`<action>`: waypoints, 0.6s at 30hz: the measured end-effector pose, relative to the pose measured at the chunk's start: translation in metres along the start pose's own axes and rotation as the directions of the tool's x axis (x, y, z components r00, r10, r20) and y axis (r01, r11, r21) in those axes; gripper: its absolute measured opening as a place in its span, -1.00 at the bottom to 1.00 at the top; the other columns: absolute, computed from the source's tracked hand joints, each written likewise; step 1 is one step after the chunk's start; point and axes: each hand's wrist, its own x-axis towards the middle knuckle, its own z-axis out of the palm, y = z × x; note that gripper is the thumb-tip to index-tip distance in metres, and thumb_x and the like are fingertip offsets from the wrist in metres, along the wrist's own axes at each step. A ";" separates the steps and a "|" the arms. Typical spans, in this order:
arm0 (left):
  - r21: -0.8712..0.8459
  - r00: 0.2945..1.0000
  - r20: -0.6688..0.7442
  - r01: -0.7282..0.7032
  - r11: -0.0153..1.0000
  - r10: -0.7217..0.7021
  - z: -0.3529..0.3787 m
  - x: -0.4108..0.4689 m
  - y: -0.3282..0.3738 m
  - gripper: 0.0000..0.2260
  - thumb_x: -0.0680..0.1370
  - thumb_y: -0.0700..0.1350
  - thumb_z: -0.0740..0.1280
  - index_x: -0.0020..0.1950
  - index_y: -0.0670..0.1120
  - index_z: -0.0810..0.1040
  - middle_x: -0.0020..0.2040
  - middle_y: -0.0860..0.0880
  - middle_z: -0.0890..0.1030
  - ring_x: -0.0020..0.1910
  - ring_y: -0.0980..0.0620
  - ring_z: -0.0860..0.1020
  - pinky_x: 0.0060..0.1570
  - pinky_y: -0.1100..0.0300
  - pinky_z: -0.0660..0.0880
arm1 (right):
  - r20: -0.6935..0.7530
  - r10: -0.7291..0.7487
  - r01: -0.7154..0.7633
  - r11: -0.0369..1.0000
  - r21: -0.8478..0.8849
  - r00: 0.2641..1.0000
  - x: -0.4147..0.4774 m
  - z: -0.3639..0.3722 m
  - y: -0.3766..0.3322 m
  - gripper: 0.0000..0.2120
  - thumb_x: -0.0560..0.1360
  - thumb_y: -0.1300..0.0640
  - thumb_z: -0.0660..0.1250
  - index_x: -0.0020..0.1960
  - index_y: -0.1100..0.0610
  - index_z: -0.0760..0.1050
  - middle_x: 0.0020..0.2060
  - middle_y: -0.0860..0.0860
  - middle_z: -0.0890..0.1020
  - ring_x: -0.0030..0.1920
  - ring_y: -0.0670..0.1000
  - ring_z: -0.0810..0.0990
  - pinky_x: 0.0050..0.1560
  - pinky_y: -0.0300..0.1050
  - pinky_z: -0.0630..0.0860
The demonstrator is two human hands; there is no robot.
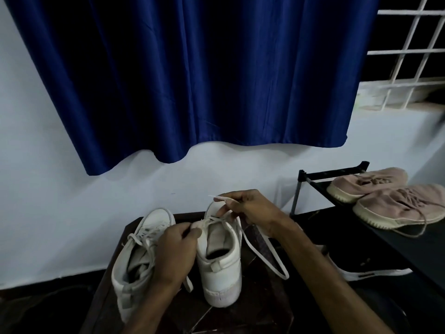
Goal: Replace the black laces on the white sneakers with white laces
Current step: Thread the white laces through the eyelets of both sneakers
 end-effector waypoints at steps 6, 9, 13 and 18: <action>0.011 1.000 -0.022 -0.016 1.000 0.017 0.003 -0.003 -0.002 -0.72 0.36 0.06 0.27 -0.27 -0.14 0.59 -0.33 -0.07 0.64 -0.21 -0.10 0.62 -0.10 -0.16 0.53 | 0.047 0.097 -0.099 0.994 0.041 0.994 0.005 -0.005 0.007 -0.72 0.51 0.40 0.24 0.13 0.23 0.63 -0.10 0.05 0.69 -0.40 -0.24 0.50 -0.38 -0.17 0.00; 0.028 0.999 -0.020 -0.036 0.999 0.036 0.003 -0.005 0.001 -0.71 0.37 0.08 0.26 -0.29 -0.14 0.57 -0.36 -0.06 0.62 -0.24 -0.09 0.61 -0.14 -0.13 0.53 | 0.048 0.049 -0.050 0.999 0.014 0.998 0.005 -0.003 0.007 -0.84 0.51 0.27 0.37 0.07 0.24 0.64 -0.13 0.05 0.68 -0.32 -0.22 0.54 -0.44 -0.31 0.26; 0.065 0.998 -0.017 -0.059 0.996 0.060 0.004 -0.006 0.001 -0.69 0.37 0.10 0.25 -0.31 -0.15 0.54 -0.39 -0.06 0.59 -0.28 -0.09 0.59 -0.19 -0.12 0.52 | -0.006 -0.062 0.061 0.992 -0.108 0.998 0.008 0.003 0.014 -0.92 0.44 0.30 0.47 -0.10 0.31 0.62 -0.19 0.15 0.67 -0.14 -0.01 0.62 -0.08 -0.25 0.57; 0.048 0.998 -0.040 -0.045 0.998 0.047 0.004 -0.006 0.003 -0.71 0.36 0.08 0.25 -0.30 -0.15 0.55 -0.38 -0.07 0.60 -0.27 -0.10 0.59 -0.18 -0.14 0.52 | 0.019 -0.077 0.079 0.966 -0.245 0.997 0.012 0.007 0.014 -0.92 0.40 0.33 0.49 -0.15 0.30 0.60 -0.29 0.03 0.66 -0.21 -0.10 0.61 -0.11 -0.28 0.52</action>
